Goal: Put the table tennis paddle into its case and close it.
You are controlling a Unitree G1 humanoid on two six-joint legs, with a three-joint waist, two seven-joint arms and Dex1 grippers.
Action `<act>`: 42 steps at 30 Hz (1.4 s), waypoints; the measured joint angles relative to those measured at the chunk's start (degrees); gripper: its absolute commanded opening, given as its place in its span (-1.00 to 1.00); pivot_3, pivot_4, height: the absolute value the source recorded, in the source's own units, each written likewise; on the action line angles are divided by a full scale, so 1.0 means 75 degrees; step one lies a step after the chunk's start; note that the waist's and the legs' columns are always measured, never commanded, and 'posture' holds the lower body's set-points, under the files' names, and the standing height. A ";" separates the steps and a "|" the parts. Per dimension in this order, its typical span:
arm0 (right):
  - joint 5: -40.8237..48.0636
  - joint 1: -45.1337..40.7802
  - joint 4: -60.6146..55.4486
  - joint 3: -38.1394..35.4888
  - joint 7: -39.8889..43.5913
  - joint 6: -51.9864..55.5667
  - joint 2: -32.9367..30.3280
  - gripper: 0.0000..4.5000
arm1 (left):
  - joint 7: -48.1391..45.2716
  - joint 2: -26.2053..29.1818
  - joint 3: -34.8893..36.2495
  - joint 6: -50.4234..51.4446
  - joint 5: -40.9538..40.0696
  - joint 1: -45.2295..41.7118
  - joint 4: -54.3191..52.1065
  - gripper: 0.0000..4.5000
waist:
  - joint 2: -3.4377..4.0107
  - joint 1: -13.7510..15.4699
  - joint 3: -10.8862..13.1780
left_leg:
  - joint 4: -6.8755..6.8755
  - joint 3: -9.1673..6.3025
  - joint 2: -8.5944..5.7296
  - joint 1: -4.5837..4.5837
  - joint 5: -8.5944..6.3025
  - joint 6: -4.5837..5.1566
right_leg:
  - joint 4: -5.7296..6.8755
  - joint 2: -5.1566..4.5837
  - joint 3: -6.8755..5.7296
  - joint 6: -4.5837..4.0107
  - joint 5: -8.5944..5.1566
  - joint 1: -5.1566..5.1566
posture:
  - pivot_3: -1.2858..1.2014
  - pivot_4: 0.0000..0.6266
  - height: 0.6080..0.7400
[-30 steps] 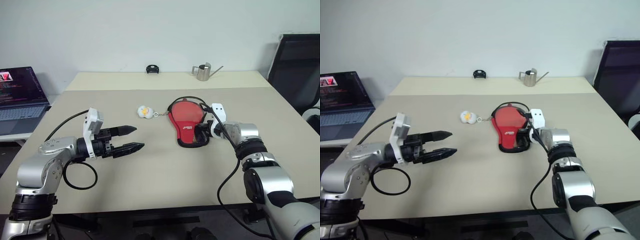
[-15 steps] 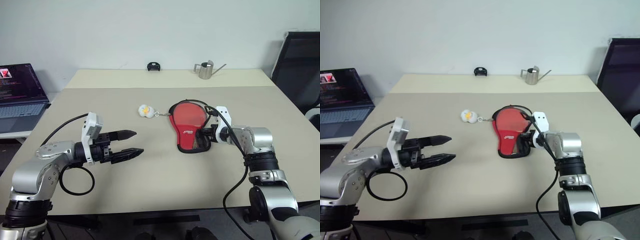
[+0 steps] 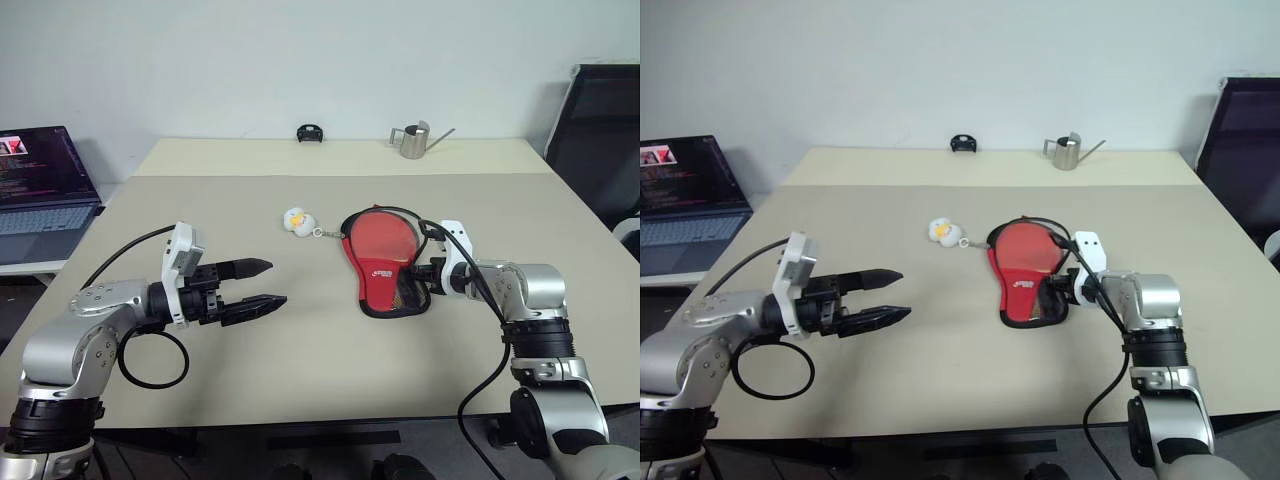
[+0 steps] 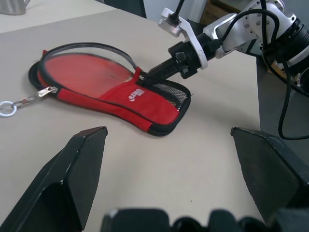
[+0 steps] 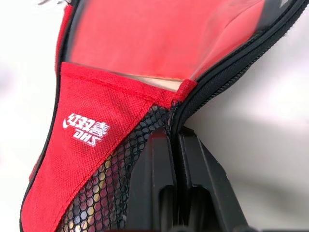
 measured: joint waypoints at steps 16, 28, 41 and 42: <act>0.0499 0.0694 -0.1810 -0.0147 -0.0211 0.1574 0.0062 -0.99 | -0.0249 0.0100 -0.0076 0.0001 0.0000 0.0102 -0.0075 1.00 | 0.0000 0.0052 0.0000 | 0.0002 -0.0001 0.0001 0.0002 0.0000 0.0000 | 0.0004 0.0002 0.0000 0.0000 0.0000 0.0000 | 0.03 -0.52 1.00; 0.0956 0.1270 -0.3022 -0.0205 -0.0182 0.2611 -0.0172 -0.99 | -0.0531 0.0286 -0.0090 0.0003 -0.0004 0.0437 -0.0396 1.00 | 0.0000 0.0057 0.0000 | 0.0002 -0.0002 0.0000 0.0002 0.0000 0.0001 | 0.0002 0.0002 -0.0002 0.0000 0.0000 0.0002 | 0.03 -0.52 1.00; 0.2173 0.2184 -0.4303 -0.0416 -0.0786 0.2990 0.0115 -0.99 | -0.0859 0.0408 -0.0222 0.0042 -0.0075 0.1205 -0.1275 1.00 | 0.0000 0.0047 0.0000 | 0.0004 -0.0004 0.0002 0.0015 0.0000 0.0001 | 0.0008 0.0003 -0.0001 0.0001 0.0000 0.0012 | 0.03 -0.52 1.00; 0.2331 0.2240 -0.4327 -0.0416 -0.0905 0.2990 0.0166 -0.99 | -0.0866 0.0415 -0.0222 0.0042 -0.0087 0.1205 -0.1282 1.00 | 0.0000 0.0046 0.0000 | 0.0004 -0.0004 0.0002 0.0022 0.0000 0.0001 | 0.0008 0.0003 -0.0001 0.0001 0.0000 0.0019 | 0.03 -0.52 1.00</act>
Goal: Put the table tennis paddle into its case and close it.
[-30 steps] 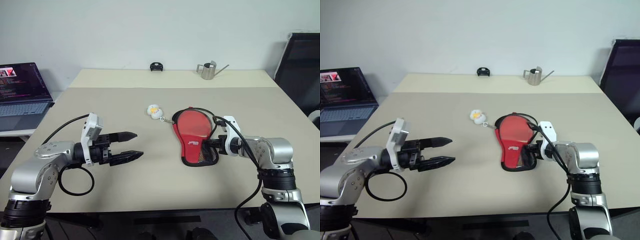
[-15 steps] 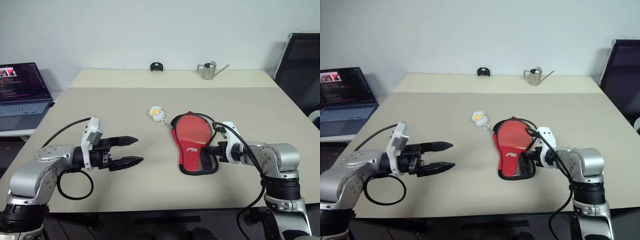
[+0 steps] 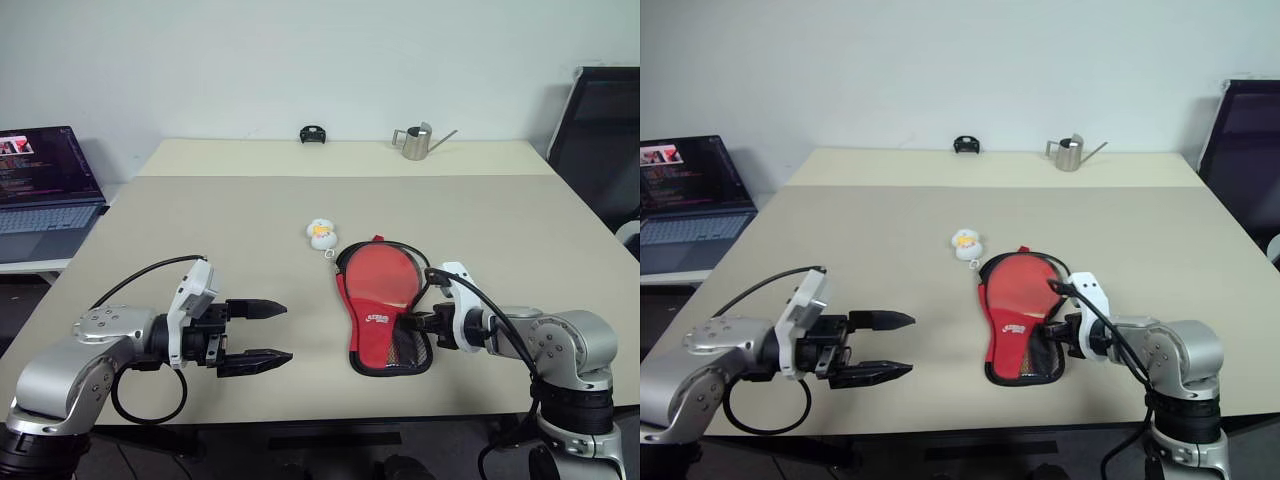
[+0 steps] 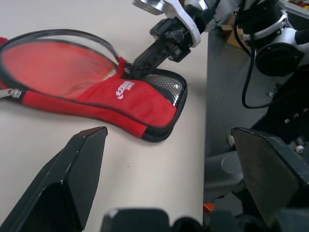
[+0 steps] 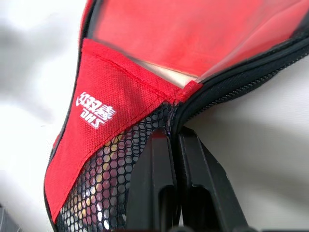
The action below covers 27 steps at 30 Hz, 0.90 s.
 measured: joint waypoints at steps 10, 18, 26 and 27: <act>0.1432 0.0519 -0.0301 -0.0037 -0.0821 -0.0034 -0.0422 -0.99 | -0.0010 0.0049 -0.0004 0.0007 -0.0085 0.0008 -0.0039 1.00 | 0.0000 0.0011 0.0000 | 0.0000 0.0000 -0.0001 -0.0001 0.0000 0.0000 | -0.0005 0.0000 -0.0002 0.0001 -0.0001 0.0004 | 0.03 -0.52 1.00; 0.2440 0.0784 -0.0385 -0.0178 -0.1463 -0.0037 -0.0811 -0.99 | -0.0010 0.0088 -0.0025 0.0007 -0.0088 0.0009 -0.0039 1.00 | -0.0001 0.0017 0.0000 | 0.0001 -0.0003 -0.0001 0.0001 0.0000 0.0000 | -0.0007 0.0000 -0.0005 0.0002 -0.0001 0.0010 | 0.03 -0.52 1.00; 0.3040 0.0867 -0.0385 -0.0231 -0.2223 -0.0043 -0.0742 -0.89 | 0.0013 0.0088 -0.0170 0.0007 -0.0087 -0.0014 -0.0038 1.00 | -0.0001 0.0016 -0.0001 | 0.0001 -0.0003 -0.0001 0.0002 0.0000 0.0000 | -0.0007 0.0001 -0.0004 0.0002 -0.0001 0.0011 | 0.03 -0.52 1.00; 0.3098 0.0867 -0.0385 -0.0232 -0.2314 -0.0037 -0.0731 -0.77 | 0.0017 0.0088 -0.0170 0.0007 -0.0087 -0.0014 -0.0038 1.00 | -0.0001 0.0017 -0.0001 | 0.0002 -0.0003 -0.0001 0.0002 0.0000 0.0001 | -0.0007 0.0001 -0.0004 0.0002 -0.0001 0.0011 | 0.03 -0.52 1.00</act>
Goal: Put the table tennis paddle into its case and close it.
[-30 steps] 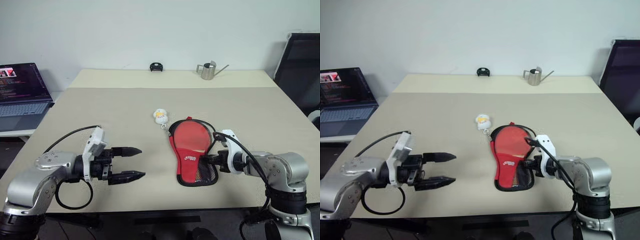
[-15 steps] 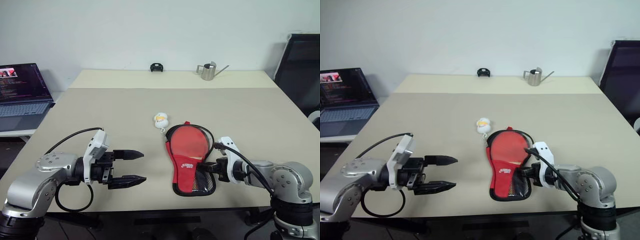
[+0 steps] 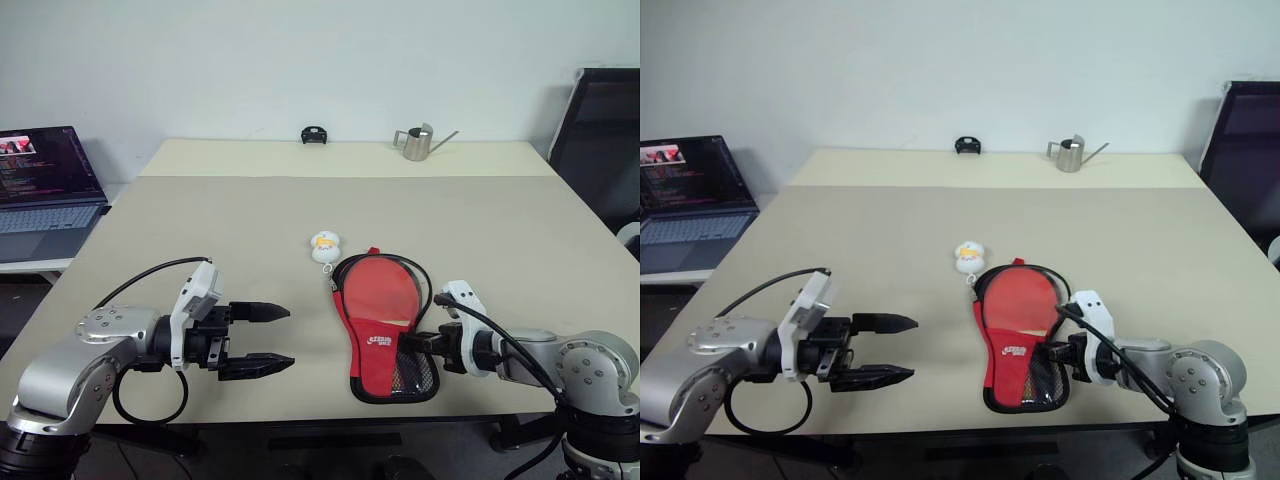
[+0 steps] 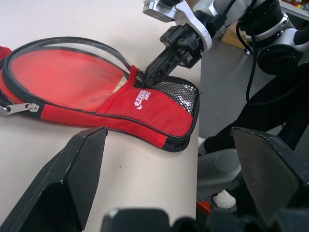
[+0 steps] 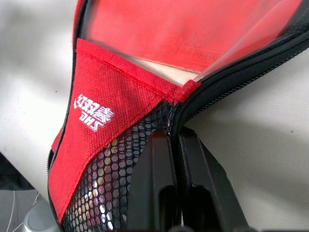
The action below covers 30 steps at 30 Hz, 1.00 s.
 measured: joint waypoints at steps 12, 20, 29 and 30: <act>0.0192 -0.0216 0.0002 -0.0330 -0.0437 0.0037 0.0181 -0.24 | 0.0135 -0.0001 0.0000 0.0000 0.0000 0.0004 0.0000 1.00 | 0.0000 -0.0003 0.0000 | 0.0004 0.0001 0.0000 0.0002 0.0000 0.0000 | 0.0002 0.0003 0.0002 0.0000 0.0000 0.0001 | 0.03 -0.52 1.00; 0.0203 -0.0879 0.0240 -0.0731 0.1070 -0.0204 -0.1200 -0.24 | 0.0177 -0.0011 0.0000 -0.0007 -0.0004 0.0013 0.0000 1.00 | -0.0001 0.0010 -0.0001 | 0.0004 -0.0002 0.0003 0.0002 0.0000 0.0001 | -0.0002 0.0007 -0.0003 0.0000 0.0000 0.0007 | 0.03 -0.52 1.00; 0.0145 -0.0859 0.0271 -0.0501 0.2329 -0.1048 -0.1618 -0.24 | 0.0342 -0.0027 0.0005 -0.0016 -0.0003 0.0011 0.0030 1.00 | -0.0001 0.0004 -0.0001 | 0.0006 0.0000 0.0004 0.0007 0.0000 0.0001 | -0.0001 0.0008 0.0001 0.0000 0.0000 0.0010 | 0.03 -0.52 1.00; -0.0085 -0.0862 0.0229 -0.0303 0.2447 -0.1428 -0.1643 -0.24 | 0.0390 -0.0045 0.0009 -0.0018 -0.0003 0.0005 0.0033 1.00 | -0.0001 -0.0004 -0.0001 | 0.0005 0.0001 0.0005 0.0010 -0.0001 0.0001 | 0.0001 0.0008 0.0002 0.0000 0.0000 0.0010 | 0.03 -0.52 1.00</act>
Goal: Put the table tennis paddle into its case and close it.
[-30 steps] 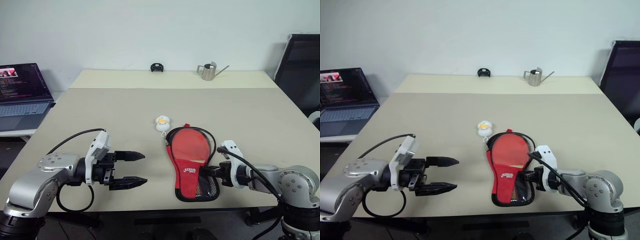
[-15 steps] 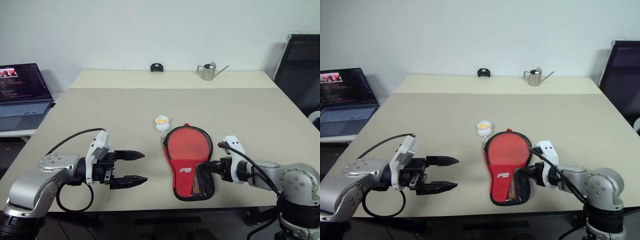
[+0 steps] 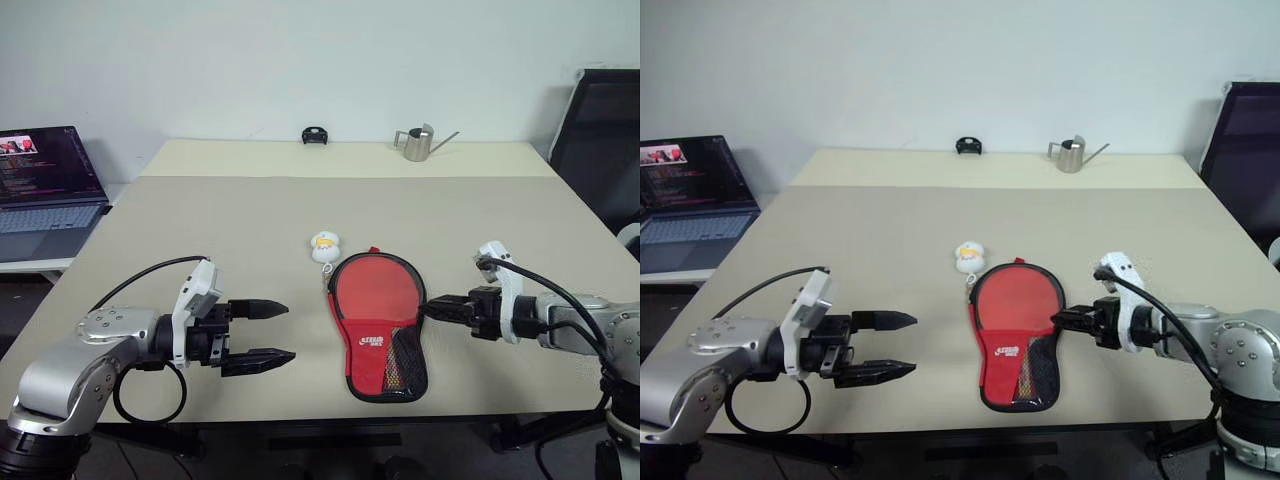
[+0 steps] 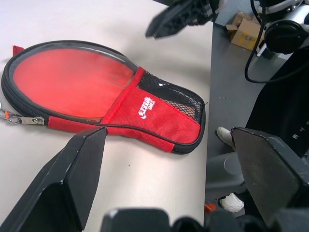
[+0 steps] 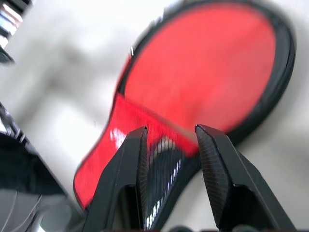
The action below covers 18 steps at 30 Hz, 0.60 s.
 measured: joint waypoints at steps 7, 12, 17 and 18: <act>-0.1620 0.0081 -0.0148 0.1413 0.1119 -0.2592 -0.0057 0.17 | 0.0708 -0.0388 0.0050 -0.0063 0.0047 -0.0270 0.0408 1.00 | 0.0000 0.0020 0.0000 | 0.0003 -0.0003 0.0000 -0.0001 0.0000 0.0000 | 0.0000 0.0000 -0.0004 0.0000 0.0000 0.0002 | 0.03 -0.52 1.00; -0.2379 0.0229 -0.0190 0.2351 0.2069 -0.3731 -0.0095 0.95 | 0.1338 -0.0527 0.0406 -0.0178 0.0163 -0.0655 0.0731 1.00 | -0.0001 0.0013 0.0000 | 0.0005 -0.0005 0.0000 -0.0001 0.0000 0.0000 | -0.0002 -0.0001 -0.0004 0.0000 0.0000 0.0002 | 0.03 -0.52 1.00; -0.2847 0.0194 0.0000 0.2797 0.2656 -0.4376 -0.0002 0.99 | 0.1732 -0.0623 0.0466 -0.0173 0.0212 -0.0701 0.0965 1.00 | -0.0001 0.0015 0.0000 | 0.0006 -0.0006 0.0002 0.0002 0.0000 -0.0001 | 0.0003 -0.0001 -0.0006 -0.0001 0.0001 0.0002 | 0.03 -0.52 1.00; -0.2967 0.0141 0.0133 0.2941 0.2776 -0.4485 0.0032 0.99 | 0.1806 -0.0623 0.0475 -0.0173 0.0232 -0.0768 0.1013 1.00 | -0.0001 0.0017 0.0000 | 0.0007 -0.0007 0.0002 0.0002 0.0000 -0.0001 | 0.0004 -0.0001 -0.0007 -0.0001 0.0001 0.0002 | 0.03 -0.52 1.00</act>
